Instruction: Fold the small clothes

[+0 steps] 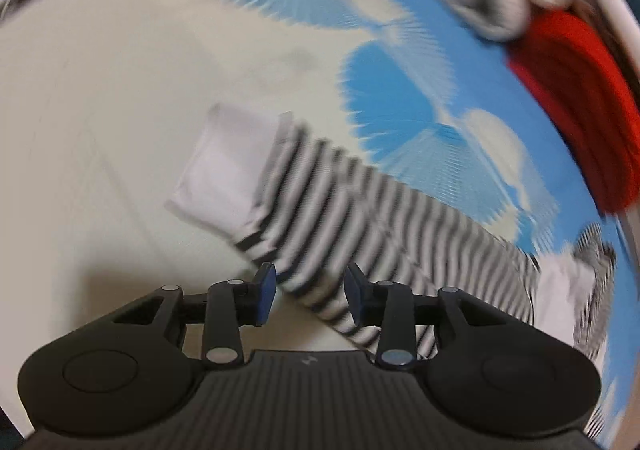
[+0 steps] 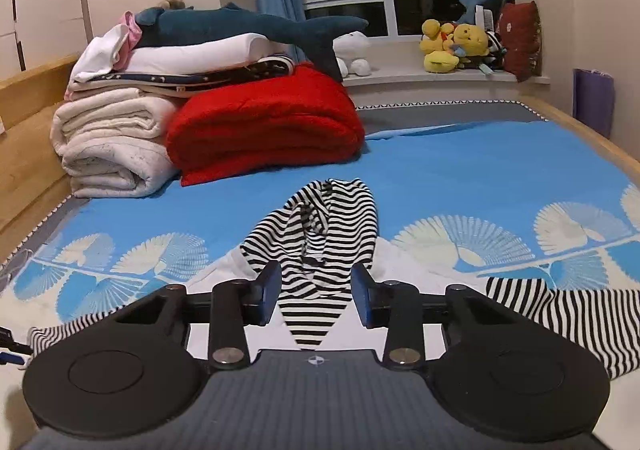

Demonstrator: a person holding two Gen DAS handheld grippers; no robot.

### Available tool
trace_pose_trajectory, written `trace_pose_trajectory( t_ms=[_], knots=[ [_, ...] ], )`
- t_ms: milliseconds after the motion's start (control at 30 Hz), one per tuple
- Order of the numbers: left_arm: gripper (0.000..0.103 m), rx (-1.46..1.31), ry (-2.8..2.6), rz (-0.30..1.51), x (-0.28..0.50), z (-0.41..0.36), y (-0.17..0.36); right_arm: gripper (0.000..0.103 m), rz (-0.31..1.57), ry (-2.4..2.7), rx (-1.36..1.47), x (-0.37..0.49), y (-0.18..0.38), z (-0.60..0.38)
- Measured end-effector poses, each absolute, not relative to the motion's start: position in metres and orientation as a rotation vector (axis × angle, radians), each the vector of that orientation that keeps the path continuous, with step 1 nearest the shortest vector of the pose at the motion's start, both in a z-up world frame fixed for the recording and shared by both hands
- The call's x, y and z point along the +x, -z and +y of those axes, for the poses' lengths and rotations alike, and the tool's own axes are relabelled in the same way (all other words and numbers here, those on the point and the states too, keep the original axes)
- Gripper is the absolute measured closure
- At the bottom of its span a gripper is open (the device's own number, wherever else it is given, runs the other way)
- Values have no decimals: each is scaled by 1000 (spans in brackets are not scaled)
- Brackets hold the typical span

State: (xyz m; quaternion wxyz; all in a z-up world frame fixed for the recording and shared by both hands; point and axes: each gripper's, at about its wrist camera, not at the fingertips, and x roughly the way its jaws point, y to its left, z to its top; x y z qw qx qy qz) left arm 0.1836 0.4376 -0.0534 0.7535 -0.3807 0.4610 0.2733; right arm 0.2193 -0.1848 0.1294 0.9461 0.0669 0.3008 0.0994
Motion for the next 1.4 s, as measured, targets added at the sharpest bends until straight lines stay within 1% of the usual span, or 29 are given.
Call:
trace_pose_trajectory(
  t_ms=[100,333,367,433,467,500,567,633,700,733,867,933,967,1000,1033,1067,1100,1133,1167,1200,1233,1333,1400],
  knots=[
    [61,-881,-645,1018,181,451,64,64,658,-192,149,231,-120,-188],
    [62,-866,-714,1004,188,454,76,62,704,-179,126,229,-108,-192],
    [65,-854,-719,1000,190,452,75,62,708,-175,123,228,-106,-193],
    [98,-825,-755,992,192,448,71,62,717,-168,115,227,-104,-195],
    [98,-805,-770,983,193,447,68,62,723,-163,111,227,-102,-196],
    [101,-771,-794,960,194,443,60,62,728,-154,107,226,-101,-198],
    [102,-696,-811,899,201,427,37,63,729,-146,105,225,-100,-202],
    [102,-602,-765,811,214,399,4,63,734,-132,105,223,-98,-208],
    [102,-515,-652,713,230,354,-32,69,742,-121,121,223,-97,-213],
    [102,-489,-596,681,236,333,-45,74,748,-115,138,223,-97,-217],
    [102,-422,-263,581,255,217,-91,75,776,-91,191,226,-91,-226],
    [102,-408,-41,577,261,155,-105,75,792,-82,206,228,-87,-228],
    [102,-407,100,607,264,126,-108,75,797,-78,208,229,-86,-228],
    [96,-403,264,657,268,99,-110,75,800,-70,204,230,-84,-228],
    [94,-388,367,678,268,81,-112,75,802,-62,199,232,-82,-228],
    [94,-357,401,671,262,71,-117,75,804,-49,196,234,-81,-228],
    [89,-327,399,645,254,71,-127,74,807,-36,200,237,-80,-229],
    [78,-329,380,615,246,83,-137,74,812,-24,211,239,-79,-231],
    [69,-343,348,591,238,98,-145,74,819,-12,230,241,-78,-234],
    [58,-353,267,558,224,124,-157,73,826,-3,248,244,-76,-237],
    [50,-352,192,530,212,145,-164,72,836,8,272,246,-74,-238],
    [41,-319,-98,429,150,219,-175,69,880,42,340,252,-64,-240],
    [39,-267,-299,393,92,264,-162,68,917,58,396,255,-54,-238]
  ],
)
